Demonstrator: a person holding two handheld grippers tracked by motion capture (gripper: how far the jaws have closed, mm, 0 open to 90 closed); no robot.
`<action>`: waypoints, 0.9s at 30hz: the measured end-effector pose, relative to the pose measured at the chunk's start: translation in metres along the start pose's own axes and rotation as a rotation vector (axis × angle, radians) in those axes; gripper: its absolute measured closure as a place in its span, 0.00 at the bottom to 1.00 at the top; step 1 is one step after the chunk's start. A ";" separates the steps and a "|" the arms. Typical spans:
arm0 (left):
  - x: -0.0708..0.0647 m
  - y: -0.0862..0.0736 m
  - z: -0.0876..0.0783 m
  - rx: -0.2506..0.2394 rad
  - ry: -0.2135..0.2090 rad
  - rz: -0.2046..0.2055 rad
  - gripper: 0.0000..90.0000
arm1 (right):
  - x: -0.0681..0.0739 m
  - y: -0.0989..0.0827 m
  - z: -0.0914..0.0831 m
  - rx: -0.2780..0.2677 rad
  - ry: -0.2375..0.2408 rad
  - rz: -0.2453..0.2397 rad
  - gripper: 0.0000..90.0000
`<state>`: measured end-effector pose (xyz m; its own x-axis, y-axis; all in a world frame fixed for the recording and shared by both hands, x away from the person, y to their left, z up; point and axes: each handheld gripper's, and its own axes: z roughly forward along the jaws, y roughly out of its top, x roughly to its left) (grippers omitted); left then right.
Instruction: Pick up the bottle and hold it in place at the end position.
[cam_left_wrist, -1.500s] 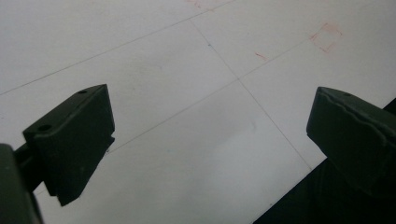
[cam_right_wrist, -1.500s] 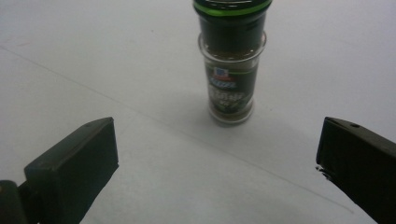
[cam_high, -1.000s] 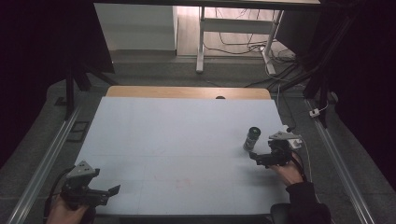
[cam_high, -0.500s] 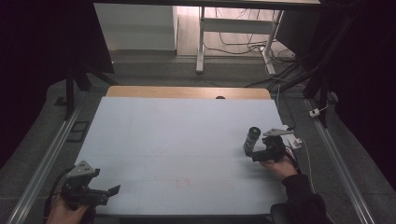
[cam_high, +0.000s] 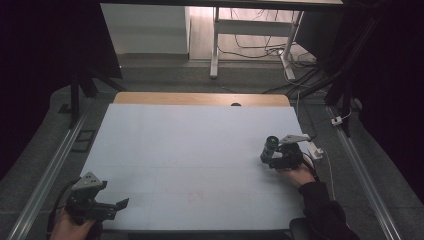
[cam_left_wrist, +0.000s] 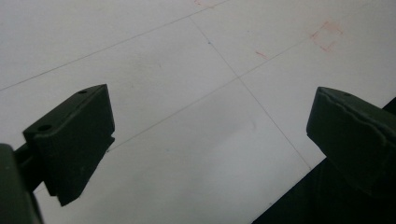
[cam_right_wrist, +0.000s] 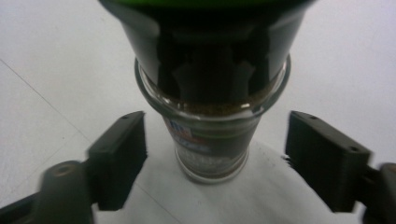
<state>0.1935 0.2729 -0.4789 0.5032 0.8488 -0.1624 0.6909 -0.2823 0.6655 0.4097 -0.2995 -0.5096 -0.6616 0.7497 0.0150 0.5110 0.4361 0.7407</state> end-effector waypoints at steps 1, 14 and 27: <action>0.000 0.000 0.000 0.000 0.000 0.000 0.02 | 0.000 0.000 0.000 -0.004 0.002 -0.003 0.32; 0.000 0.000 0.000 0.002 0.000 0.000 0.02 | 0.003 0.004 0.000 -0.010 -0.003 -0.082 0.58; 0.000 0.000 0.000 0.003 0.001 -0.004 0.02 | 0.006 0.011 -0.007 -0.011 0.003 -0.040 0.58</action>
<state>0.1939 0.2729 -0.4791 0.5003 0.8501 -0.1643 0.6942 -0.2804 0.6630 0.4076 -0.2940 -0.4971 -0.6829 0.7304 -0.0128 0.4782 0.4601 0.7481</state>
